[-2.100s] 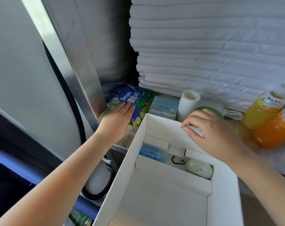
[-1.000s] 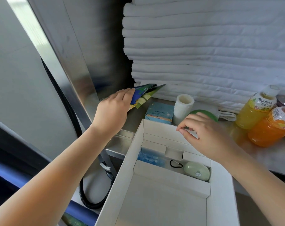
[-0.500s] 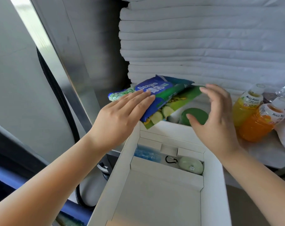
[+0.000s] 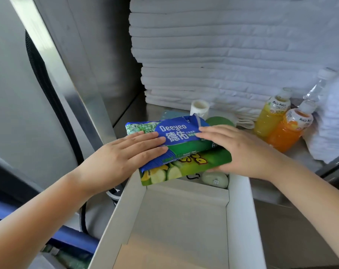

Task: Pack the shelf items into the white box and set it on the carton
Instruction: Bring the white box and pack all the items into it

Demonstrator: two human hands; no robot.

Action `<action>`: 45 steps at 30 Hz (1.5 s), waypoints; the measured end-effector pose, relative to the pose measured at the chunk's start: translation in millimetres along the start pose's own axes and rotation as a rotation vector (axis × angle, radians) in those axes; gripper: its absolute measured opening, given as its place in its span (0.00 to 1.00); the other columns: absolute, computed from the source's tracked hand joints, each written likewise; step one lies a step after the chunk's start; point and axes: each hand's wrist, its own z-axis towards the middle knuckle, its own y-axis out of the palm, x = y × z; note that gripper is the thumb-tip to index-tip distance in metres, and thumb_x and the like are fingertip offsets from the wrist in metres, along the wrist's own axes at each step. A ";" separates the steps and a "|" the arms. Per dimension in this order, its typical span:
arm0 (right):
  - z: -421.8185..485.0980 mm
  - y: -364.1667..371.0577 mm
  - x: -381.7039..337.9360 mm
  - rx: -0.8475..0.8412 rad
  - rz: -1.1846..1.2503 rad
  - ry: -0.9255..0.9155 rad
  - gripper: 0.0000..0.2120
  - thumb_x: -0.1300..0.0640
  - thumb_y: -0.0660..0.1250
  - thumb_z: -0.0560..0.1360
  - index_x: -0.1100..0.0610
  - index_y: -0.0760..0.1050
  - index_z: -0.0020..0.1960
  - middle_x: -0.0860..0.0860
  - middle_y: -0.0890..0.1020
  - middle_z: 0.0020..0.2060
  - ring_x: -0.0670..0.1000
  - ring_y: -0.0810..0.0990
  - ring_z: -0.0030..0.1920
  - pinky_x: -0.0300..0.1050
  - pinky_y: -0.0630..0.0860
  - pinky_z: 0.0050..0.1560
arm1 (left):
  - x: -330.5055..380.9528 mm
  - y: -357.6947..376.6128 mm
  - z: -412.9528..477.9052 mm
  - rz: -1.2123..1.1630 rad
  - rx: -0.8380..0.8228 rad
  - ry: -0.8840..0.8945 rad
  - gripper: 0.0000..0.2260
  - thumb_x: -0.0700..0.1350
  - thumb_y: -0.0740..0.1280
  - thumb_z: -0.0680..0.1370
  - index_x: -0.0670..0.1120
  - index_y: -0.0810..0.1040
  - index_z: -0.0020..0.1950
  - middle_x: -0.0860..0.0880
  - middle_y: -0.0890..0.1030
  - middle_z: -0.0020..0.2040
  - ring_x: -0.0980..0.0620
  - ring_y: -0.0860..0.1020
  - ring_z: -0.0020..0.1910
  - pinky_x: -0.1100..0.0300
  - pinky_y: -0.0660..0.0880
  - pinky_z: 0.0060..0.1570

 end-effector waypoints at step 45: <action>67.2 -6.2 -18.2 -0.697 0.578 0.207 0.30 0.34 0.68 0.59 0.55 0.76 0.51 0.48 0.86 0.43 0.49 0.85 0.42 0.39 0.79 0.39 | 14.9 -46.5 -14.5 -0.001 -0.177 -0.044 0.21 0.40 0.65 0.75 0.48 0.72 0.68 0.47 0.71 0.69 0.43 0.79 0.56 0.51 0.76 0.51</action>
